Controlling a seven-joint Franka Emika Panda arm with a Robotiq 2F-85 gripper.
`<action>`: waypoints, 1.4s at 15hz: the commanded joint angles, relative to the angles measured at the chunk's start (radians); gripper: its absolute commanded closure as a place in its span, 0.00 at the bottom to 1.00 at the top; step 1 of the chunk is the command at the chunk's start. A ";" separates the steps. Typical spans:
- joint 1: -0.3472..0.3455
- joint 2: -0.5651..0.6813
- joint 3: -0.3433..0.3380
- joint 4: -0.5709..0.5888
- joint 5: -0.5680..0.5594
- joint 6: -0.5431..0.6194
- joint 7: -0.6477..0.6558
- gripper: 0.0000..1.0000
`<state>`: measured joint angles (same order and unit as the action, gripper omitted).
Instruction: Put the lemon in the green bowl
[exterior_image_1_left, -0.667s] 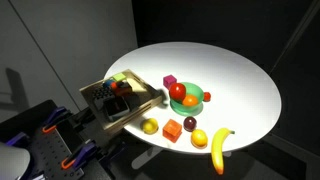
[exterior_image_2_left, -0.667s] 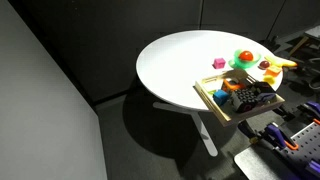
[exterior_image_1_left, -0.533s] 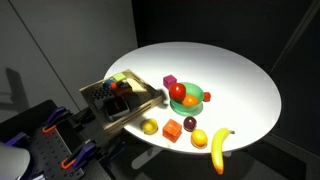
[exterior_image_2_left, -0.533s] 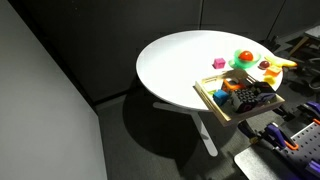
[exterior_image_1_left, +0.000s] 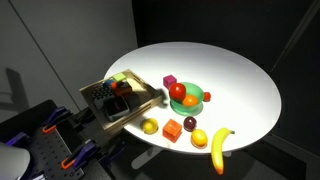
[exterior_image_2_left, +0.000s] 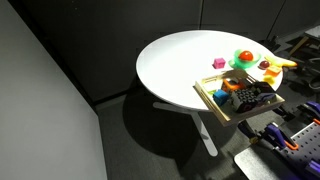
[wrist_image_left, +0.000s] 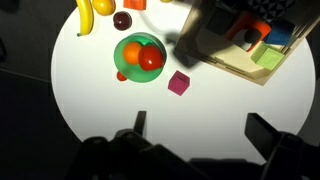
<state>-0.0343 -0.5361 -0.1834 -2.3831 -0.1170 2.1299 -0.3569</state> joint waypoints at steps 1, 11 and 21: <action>-0.008 0.038 0.028 0.040 -0.003 -0.013 0.040 0.00; -0.038 0.191 0.048 0.140 -0.029 -0.214 0.082 0.00; -0.074 0.336 -0.002 0.112 -0.019 -0.095 0.007 0.00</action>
<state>-0.0954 -0.2380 -0.1749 -2.2752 -0.1283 2.0036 -0.3098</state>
